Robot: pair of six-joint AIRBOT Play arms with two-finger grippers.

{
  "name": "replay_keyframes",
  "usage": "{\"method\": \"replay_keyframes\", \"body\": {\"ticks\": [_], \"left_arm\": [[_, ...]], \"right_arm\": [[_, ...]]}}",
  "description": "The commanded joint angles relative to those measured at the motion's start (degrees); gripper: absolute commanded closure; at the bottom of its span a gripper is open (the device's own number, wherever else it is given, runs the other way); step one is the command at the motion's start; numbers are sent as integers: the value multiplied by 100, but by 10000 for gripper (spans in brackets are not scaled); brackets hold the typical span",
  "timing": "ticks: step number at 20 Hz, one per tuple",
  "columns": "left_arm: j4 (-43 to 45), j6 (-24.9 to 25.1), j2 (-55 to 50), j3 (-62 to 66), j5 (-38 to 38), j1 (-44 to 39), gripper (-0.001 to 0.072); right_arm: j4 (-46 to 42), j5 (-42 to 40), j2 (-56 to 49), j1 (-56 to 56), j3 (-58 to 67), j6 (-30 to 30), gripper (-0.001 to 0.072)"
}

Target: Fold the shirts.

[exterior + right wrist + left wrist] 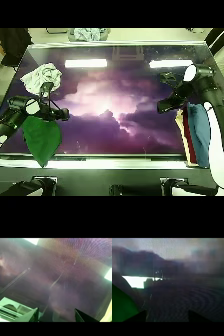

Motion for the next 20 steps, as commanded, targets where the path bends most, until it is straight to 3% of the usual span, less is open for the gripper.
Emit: {"method": "replay_keyframes", "body": {"ticks": [1,17,20], "left_arm": [[2,2,0,-2,0,0,94],[-24,-15,-2,-2,17,0,94],[-20,-17,-44,-4,551,0,93]], "right_arm": [[2,2,-4,0,-2,0,175],[2,2,-4,0,-2,0,175],[2,0,-4,0,-2,2,175]]}}
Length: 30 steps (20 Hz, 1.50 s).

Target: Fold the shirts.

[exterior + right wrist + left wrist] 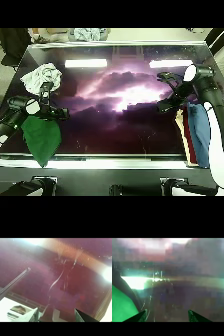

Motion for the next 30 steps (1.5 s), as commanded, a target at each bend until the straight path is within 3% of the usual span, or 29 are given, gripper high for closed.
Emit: {"method": "replay_keyframes", "body": {"ticks": [1,6,8,11,15,19,21,25,30], "left_arm": [[-9,-4,-26,-4,577,0,93],[450,57,-411,33,2376,105,65],[214,59,-1049,734,2717,643,60],[-345,411,-2730,3182,1851,1735,60],[-417,424,-5115,6819,608,2717,22],[-413,581,-5265,5689,2142,2942,-13],[-317,774,-5375,5451,2511,2889,-13],[533,833,-5545,5462,2559,2798,-13],[538,833,-5737,5462,2098,2708,-13]], "right_arm": [[2,-50,-4,0,-2,2,175],[17,-667,-4,0,-2,2,175],[28,-992,-4,0,-2,9,176],[256,-1412,-4,0,-2,22,176],[634,-1578,-7,0,-2,22,177],[780,-1569,-7,0,-4,22,176],[787,-1558,-7,0,-4,22,176],[804,-1508,-7,0,-4,24,176],[824,-1386,-7,0,-4,42,175]]}}
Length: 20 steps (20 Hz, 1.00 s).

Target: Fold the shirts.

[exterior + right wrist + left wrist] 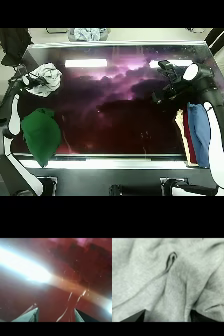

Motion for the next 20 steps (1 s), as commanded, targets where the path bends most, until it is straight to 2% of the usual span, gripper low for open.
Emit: {"method": "replay_keyframes", "body": {"ticks": [1,3,4,5,6,7,9,12,14,17,20], "left_arm": [[133,26,-157,-7,-354,-81,-13],[131,26,-166,-7,-470,-116,-13],[129,-4,-166,-7,-492,-120,9],[131,-50,-166,-7,-544,-114,184],[96,-66,-164,-7,-627,-109,415],[-9,-166,-160,-2,-732,-94,605],[-352,-354,-66,74,-984,-33,672],[-835,-339,520,273,-1043,46,674],[-861,-339,1320,278,-890,0,675],[-859,-120,2830,273,-984,-260,676],[-883,31,4391,188,-1314,-831,675]], "right_arm": [[55,118,-4,0,0,24,175],[109,275,-2,0,0,24,175],[136,341,-2,0,0,24,175],[138,365,-2,0,-2,46,174],[138,365,-2,0,0,94,175],[153,363,-4,0,0,232,174],[177,361,-4,0,0,280,174],[155,221,-2,0,0,278,174],[22,-170,4,-9,7,118,175],[-44,-155,291,-7,7,-682,176],[-155,-136,1091,-7,7,-697,176]]}}
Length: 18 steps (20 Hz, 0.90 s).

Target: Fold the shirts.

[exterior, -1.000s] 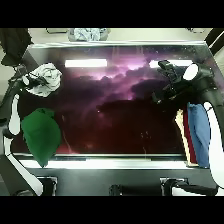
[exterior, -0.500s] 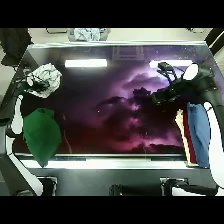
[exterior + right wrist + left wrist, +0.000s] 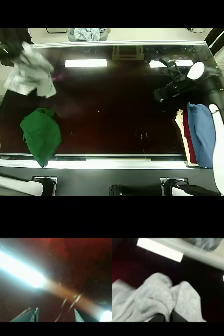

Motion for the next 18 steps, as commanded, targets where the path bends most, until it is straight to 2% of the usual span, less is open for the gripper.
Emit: {"method": "replay_keyframes", "body": {"ticks": [1,4,7,12,14,18], "left_arm": [[-74,219,1827,-177,-302,-695,675],[-76,251,3018,-597,-636,-1711,675],[-94,240,3650,-1091,-944,-2981,674],[-92,179,3576,-2632,-1246,-4513,674],[-94,-166,3451,-3595,-1147,-4787,673],[-317,-413,2905,-5462,-385,-4966,674]], "right_arm": [[-151,-35,894,-2,7,-254,176],[-352,120,2004,-2,4,-251,176],[-551,391,2981,-2,4,-247,177],[-608,1226,3926,-2,4,-133,176],[-695,1705,3967,-2,4,-138,176],[-776,2092,3700,-2,-2,-136,177]]}}
